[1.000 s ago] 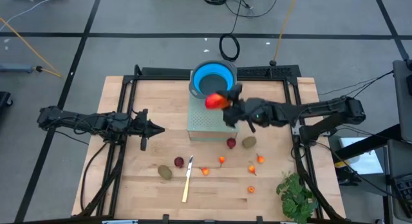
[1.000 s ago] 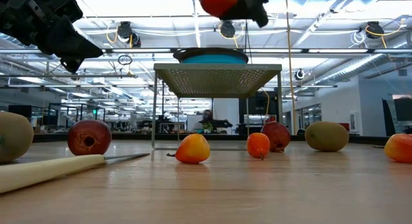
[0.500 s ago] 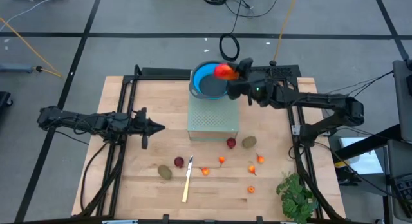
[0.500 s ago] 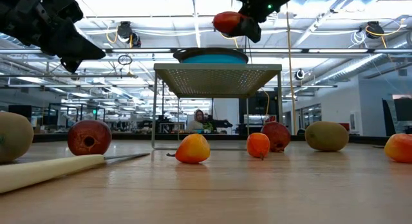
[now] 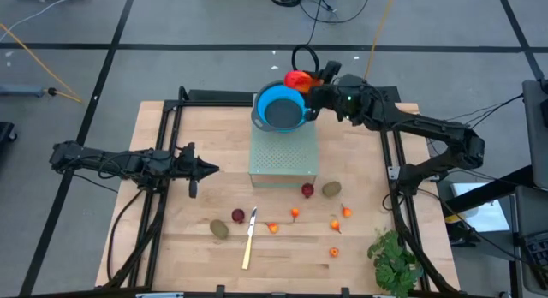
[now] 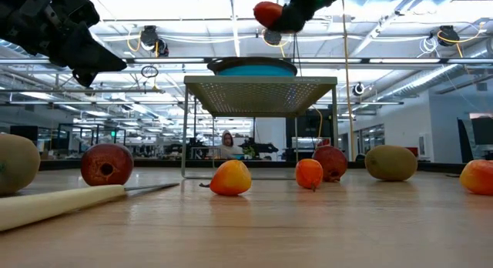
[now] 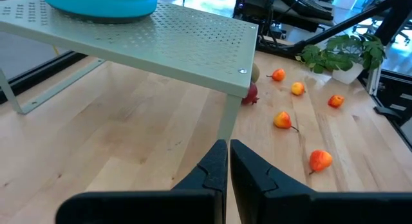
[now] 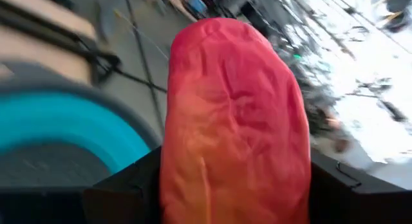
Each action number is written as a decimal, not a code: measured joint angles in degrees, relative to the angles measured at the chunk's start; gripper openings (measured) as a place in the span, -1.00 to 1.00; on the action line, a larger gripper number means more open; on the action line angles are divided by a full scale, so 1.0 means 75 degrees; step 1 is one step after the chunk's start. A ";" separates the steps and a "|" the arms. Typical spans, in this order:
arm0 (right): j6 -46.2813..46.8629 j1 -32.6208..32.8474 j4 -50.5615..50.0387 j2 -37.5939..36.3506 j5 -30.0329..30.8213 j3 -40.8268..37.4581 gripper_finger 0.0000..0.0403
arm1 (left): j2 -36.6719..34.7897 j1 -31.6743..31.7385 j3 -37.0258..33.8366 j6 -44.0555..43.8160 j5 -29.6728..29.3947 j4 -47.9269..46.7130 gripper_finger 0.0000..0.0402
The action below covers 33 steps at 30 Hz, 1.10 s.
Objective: Pick & Place Fruit
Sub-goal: Put the mango into the blue strainer bowl on the shelf
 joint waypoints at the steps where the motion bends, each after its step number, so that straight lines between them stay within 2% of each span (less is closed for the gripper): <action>1: 0.0233 -0.0043 -0.0009 0.0000 -0.0245 0.0036 0.17 | 0.0000 0.0000 0.0000 0.0000 0.0000 0.0000 -0.92; 6: 0.1282 -0.0196 -0.0040 0.0085 -0.1087 0.0174 0.17 | -0.0001 0.0000 0.0000 0.0000 0.0000 -0.0003 -0.92; 11: 0.2838 -0.0415 0.0105 0.0155 -0.2685 0.0215 0.17 | 0.0000 0.0000 0.0000 0.0000 0.0000 -0.0003 -0.92; 17: 0.3674 -0.0542 0.0190 0.0306 -0.3229 0.0224 0.17 | 0.0000 0.0000 0.0000 0.0000 0.0000 -0.0003 -0.92; 22: 0.4454 -0.0652 0.0344 0.0758 -0.4194 0.0201 0.17 | 0.0000 0.0000 0.0000 -0.0015 -0.0003 -0.0003 -0.92; 33: 0.4845 -0.0812 0.0920 0.1599 -0.4311 0.0201 0.17 | 0.0000 0.0000 0.0000 -0.0020 0.0000 -0.0005 -0.92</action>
